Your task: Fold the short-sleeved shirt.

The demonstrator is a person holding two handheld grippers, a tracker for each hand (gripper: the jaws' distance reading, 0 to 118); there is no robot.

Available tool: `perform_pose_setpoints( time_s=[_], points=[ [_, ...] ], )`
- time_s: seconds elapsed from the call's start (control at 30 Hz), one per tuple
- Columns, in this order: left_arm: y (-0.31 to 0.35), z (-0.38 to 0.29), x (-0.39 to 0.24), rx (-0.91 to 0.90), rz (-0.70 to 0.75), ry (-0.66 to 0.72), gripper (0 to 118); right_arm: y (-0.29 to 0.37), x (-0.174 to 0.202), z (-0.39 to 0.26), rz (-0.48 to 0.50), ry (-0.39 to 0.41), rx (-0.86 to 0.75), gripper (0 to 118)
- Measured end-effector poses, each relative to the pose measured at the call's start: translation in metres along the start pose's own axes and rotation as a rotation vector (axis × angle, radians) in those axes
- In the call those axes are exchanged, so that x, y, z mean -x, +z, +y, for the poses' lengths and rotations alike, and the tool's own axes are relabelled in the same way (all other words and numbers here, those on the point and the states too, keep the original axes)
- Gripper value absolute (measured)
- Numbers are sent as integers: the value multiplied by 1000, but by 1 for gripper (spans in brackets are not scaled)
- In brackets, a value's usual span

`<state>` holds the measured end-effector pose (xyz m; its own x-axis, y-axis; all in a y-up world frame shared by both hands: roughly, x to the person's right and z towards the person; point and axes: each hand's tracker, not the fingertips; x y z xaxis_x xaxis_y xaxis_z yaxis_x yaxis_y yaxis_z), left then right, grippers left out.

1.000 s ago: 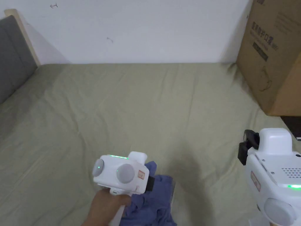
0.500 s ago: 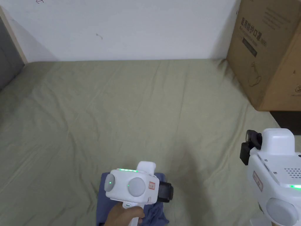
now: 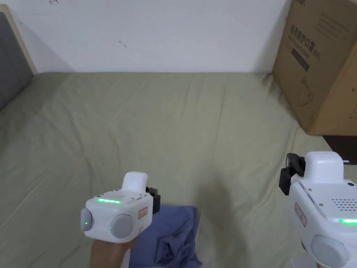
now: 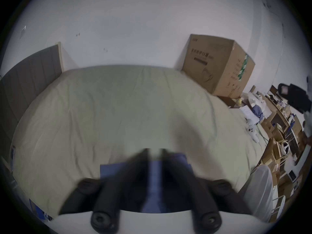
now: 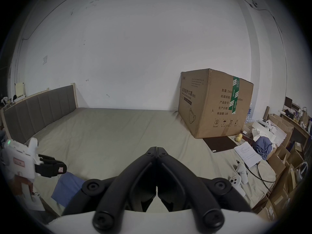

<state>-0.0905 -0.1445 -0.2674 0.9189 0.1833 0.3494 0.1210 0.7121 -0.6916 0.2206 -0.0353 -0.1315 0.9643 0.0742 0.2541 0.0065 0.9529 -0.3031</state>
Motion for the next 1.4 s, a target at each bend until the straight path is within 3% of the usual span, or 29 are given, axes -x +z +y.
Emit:
perform_pose_setpoints(
  time_s=[0.17, 0.37, 0.53, 0.73, 0.87, 0.97, 1.23, 1.4],
  points=[
    [-25, -32, 0, 70, -44, 38, 0, -1, -2, -3, -3, 5, 12, 0],
    [-38, -72, -34, 175, -101, -44, 0, -3, -9, -8, -19, 6, 29, 0],
    [-49, -93, -58, 181, -58, -105, 0, -3, -13, -10, -29, 3, 38, 0],
    [-47, -90, -56, 182, -54, -56, 0, -2, -9, -11, -22, -6, 39, 0],
    [-7, -64, -52, 1, -113, -6, 0, 2, -3, -7, -5, -11, 18, 0],
    [25, -31, -45, -117, -107, -56, 0, 6, 5, 1, 12, -11, -5, 0],
    [102, 40, -8, -403, -3, -115, 0, 19, 27, 21, 40, -22, -80, 0],
    [135, 65, 24, -514, 52, -76, 0, 26, 40, 32, 47, -14, -122, 0]
  ],
)
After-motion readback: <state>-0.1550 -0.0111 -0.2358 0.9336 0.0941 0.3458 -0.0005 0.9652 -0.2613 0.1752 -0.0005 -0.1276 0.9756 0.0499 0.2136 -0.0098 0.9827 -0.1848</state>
